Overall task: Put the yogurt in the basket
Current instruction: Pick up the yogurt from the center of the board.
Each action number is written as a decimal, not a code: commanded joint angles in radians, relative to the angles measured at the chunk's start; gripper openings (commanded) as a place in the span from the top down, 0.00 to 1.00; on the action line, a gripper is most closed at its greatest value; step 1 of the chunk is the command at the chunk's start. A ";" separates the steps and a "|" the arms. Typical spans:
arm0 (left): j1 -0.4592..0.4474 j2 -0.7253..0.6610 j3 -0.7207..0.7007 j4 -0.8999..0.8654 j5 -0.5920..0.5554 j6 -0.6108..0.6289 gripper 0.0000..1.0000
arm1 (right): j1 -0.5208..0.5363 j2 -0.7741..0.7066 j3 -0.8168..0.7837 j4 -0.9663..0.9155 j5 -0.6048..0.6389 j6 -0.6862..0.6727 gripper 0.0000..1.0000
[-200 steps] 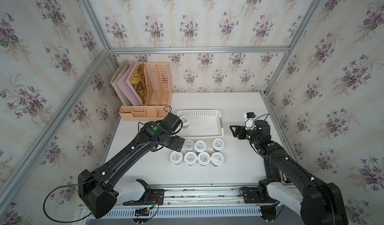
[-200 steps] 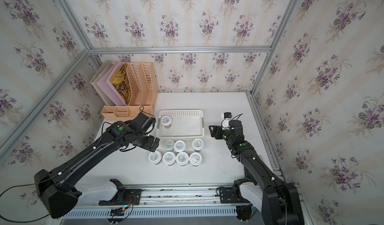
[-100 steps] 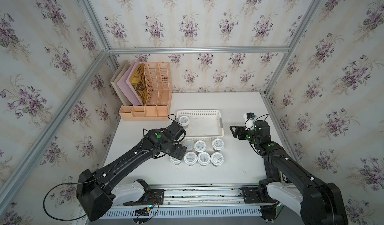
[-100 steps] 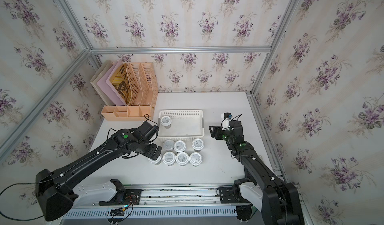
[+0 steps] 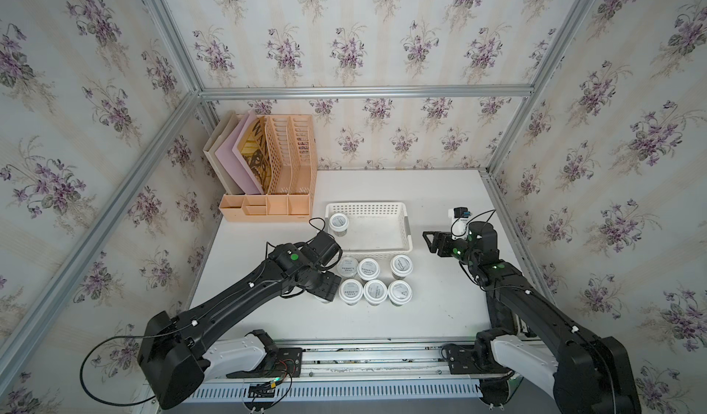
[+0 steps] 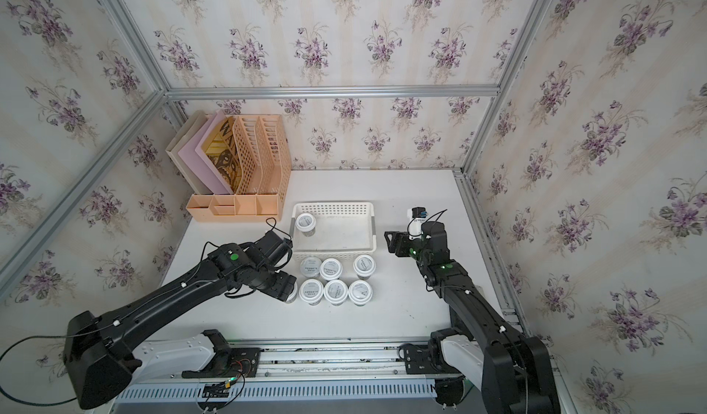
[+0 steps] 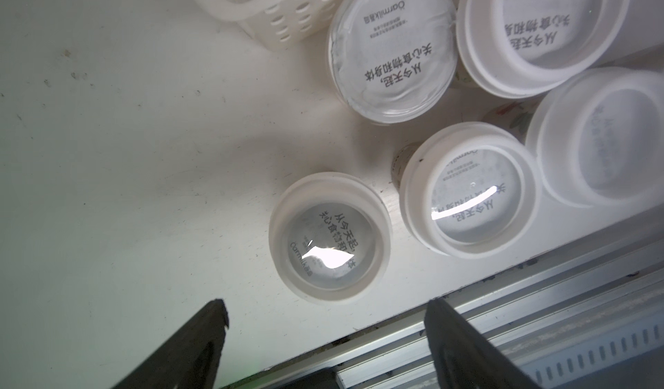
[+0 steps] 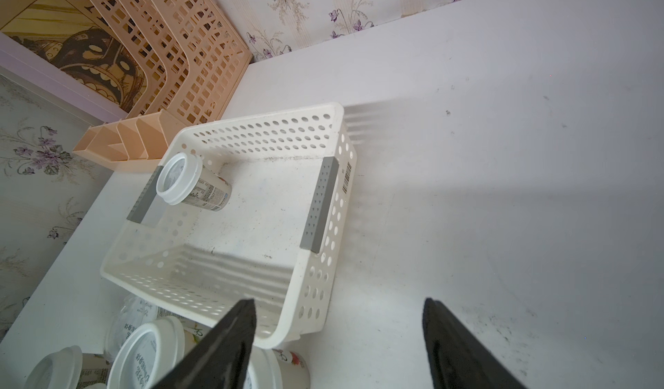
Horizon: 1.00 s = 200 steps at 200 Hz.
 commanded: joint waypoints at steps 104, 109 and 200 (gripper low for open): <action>0.000 0.081 -0.032 0.064 -0.004 -0.007 0.19 | 0.004 -0.002 0.003 0.012 -0.005 0.001 0.22; 0.000 0.080 -0.035 0.068 -0.003 -0.008 0.19 | 0.004 -0.002 0.003 0.013 -0.004 0.001 0.22; 0.001 0.102 -0.064 0.099 0.007 -0.022 0.21 | 0.005 -0.006 0.003 0.009 -0.004 0.001 0.22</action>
